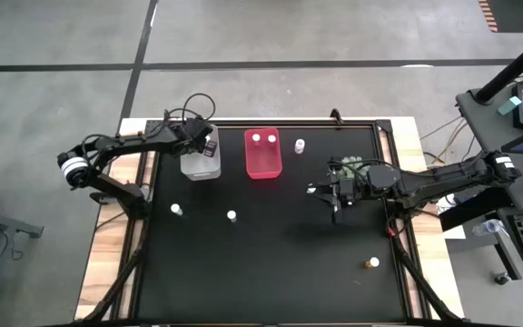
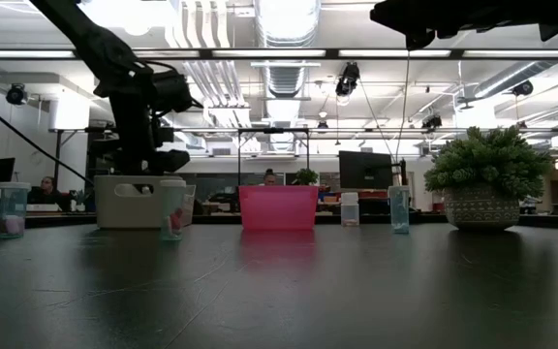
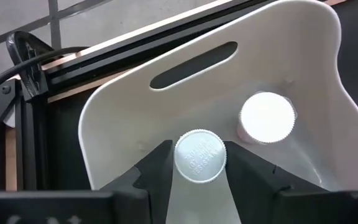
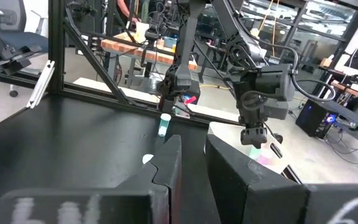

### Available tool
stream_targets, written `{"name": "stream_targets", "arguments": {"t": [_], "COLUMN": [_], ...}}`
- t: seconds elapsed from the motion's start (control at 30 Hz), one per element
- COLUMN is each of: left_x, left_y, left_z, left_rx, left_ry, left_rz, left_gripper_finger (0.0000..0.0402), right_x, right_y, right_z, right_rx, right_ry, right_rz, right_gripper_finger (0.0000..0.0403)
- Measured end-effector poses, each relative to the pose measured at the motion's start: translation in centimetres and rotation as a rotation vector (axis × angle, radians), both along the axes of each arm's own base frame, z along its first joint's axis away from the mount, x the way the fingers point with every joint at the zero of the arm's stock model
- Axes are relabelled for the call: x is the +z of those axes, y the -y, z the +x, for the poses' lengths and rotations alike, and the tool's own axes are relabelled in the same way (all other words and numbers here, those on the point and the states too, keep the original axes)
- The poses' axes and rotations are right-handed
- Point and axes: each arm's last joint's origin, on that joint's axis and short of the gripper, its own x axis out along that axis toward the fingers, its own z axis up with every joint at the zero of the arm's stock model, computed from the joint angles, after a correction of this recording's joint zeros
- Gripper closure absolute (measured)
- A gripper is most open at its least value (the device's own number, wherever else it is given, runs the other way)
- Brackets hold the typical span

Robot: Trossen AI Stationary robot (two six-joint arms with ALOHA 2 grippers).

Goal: Pick and place medicine bottles into bin by pill shape (circle, oval)
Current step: Put the blue tablet bottle into the white bin, then put the transparent capsule bottle into the pink bin

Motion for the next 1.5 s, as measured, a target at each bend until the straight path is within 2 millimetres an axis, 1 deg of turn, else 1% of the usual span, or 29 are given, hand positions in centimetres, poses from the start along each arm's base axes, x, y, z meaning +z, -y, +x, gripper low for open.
{"name": "stream_targets", "arguments": {"t": [0.17, 0.4, 0.57, 0.7, 0.87, 1.07, 1.2, 1.37, 1.5], "left_x": [0.0, 0.6, 2.0, 3.8, 6.1, 9.0, 10.4, 10.7, 9.8], "left_y": [0.0, 0.1, 0.3, 0.7, 2.3, 5.6, 8.1, 10.9, 12.6], "left_z": [0.0, -0.2, -0.4, -0.7, -0.6, 0.6, 1.6, 2.7, 3.3], "left_rx": [0.0, -0.018, -0.039, -0.048, -0.137, -0.349, -0.555, -0.902, -1.188], "left_ry": [-0.002, -0.006, 0.015, 0.052, 0.18, 0.337, 0.426, 0.476, 0.534], "left_rz": [0.001, 0.01, 0.044, 0.077, 0.104, 0.2, 0.305, 0.383, 0.415], "left_gripper_finger": [0.0255, 0.0251, 0.0251, 0.025, 0.025, 0.025, 0.025, 0.025, 0.025], "right_x": [0.0, 0.0, 0.0, 0.0, -0.1, -0.3, -0.7, -1.3, -1.1], "right_y": [0.0, 0.0, 0.0, 0.0, 0.0, 0.0, 0.1, 0.5, 0.8], "right_z": [0.0, 0.0, 0.0, 0.0, 0.0, 0.0, 0.0, -0.1, -0.1], "right_rx": [0.0, 0.0, 0.0, 0.0, 0.0, -0.004, -0.021, -0.154, -0.238], "right_ry": [0.0, 0.0, 0.0, 0.0, -0.016, -0.035, -0.076, -0.138, -0.147], "right_rz": [-0.001, -0.003, -0.007, -0.007, -0.009, -0.011, 0.02, 0.068, 0.118], "right_gripper_finger": [0.0337, 0.0337, 0.0337, 0.0337, 0.0337, 0.0337, 0.0337, 0.0337, 0.0337]}}
